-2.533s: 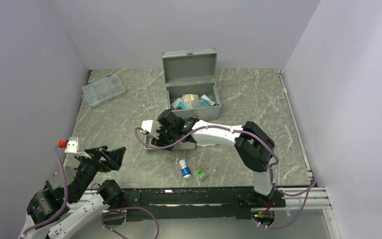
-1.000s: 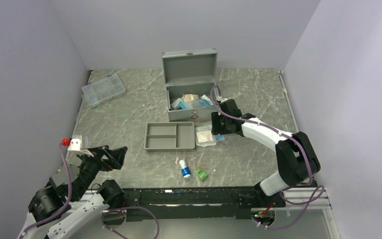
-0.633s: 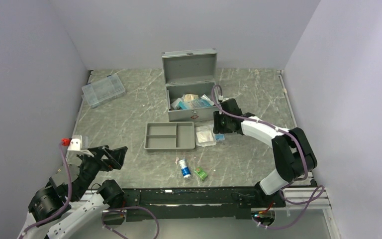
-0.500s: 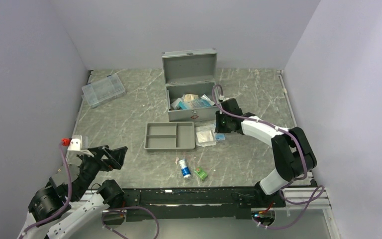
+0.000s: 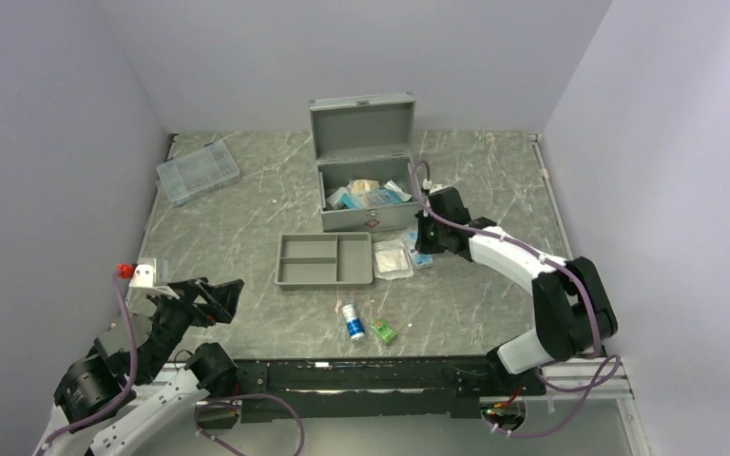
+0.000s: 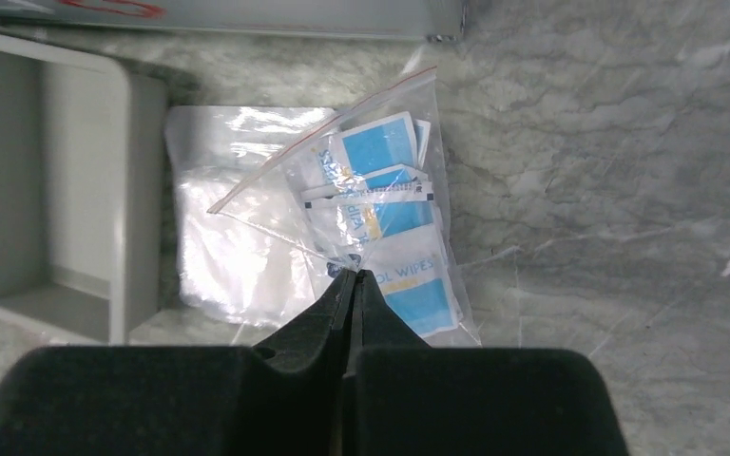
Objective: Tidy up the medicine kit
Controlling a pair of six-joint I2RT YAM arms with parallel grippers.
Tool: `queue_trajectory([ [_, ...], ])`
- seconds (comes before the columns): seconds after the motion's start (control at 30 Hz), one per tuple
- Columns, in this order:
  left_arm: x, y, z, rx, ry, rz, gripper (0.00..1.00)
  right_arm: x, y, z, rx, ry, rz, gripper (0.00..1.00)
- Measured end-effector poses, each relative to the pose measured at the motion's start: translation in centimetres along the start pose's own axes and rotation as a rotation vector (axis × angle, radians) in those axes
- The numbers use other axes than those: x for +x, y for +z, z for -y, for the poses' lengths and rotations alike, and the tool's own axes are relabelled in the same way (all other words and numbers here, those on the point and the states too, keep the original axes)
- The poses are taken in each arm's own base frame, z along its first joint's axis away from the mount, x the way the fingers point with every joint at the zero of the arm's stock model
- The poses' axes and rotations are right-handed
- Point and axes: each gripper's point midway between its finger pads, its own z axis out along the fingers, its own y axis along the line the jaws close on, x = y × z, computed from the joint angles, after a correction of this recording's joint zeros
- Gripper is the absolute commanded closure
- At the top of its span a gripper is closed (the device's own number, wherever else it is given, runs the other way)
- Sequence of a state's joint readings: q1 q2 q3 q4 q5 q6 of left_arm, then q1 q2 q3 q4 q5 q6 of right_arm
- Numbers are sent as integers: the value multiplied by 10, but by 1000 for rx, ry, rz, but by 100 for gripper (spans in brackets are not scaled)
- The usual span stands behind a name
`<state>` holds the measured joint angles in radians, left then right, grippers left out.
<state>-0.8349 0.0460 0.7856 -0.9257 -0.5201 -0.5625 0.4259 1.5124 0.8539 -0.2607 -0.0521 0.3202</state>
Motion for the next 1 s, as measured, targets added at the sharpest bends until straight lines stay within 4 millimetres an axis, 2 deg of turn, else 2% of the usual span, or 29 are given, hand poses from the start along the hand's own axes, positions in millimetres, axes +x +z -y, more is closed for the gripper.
queue_trajectory([
  [0.2,0,0,0,0,0,0,1,-26,-39,-18,-56,-54,128,100],
  [0.3,0,0,0,0,0,0,0,-28,-50,-33,-91,-88,154,100],
  [0.5,0,0,0,0,-1,0,1,-8,-61,-88,-190,-227,130,100],
  [0.63,0,0,0,0,-1,1,1,-12,-70,-122,-251,-313,149,100],
  [0.8,0,0,0,1,-2,2,1,-21,-67,-144,-275,-348,154,100],
  [1.0,0,0,0,1,-2,2,1,-14,-45,-162,-258,-301,103,100],
])
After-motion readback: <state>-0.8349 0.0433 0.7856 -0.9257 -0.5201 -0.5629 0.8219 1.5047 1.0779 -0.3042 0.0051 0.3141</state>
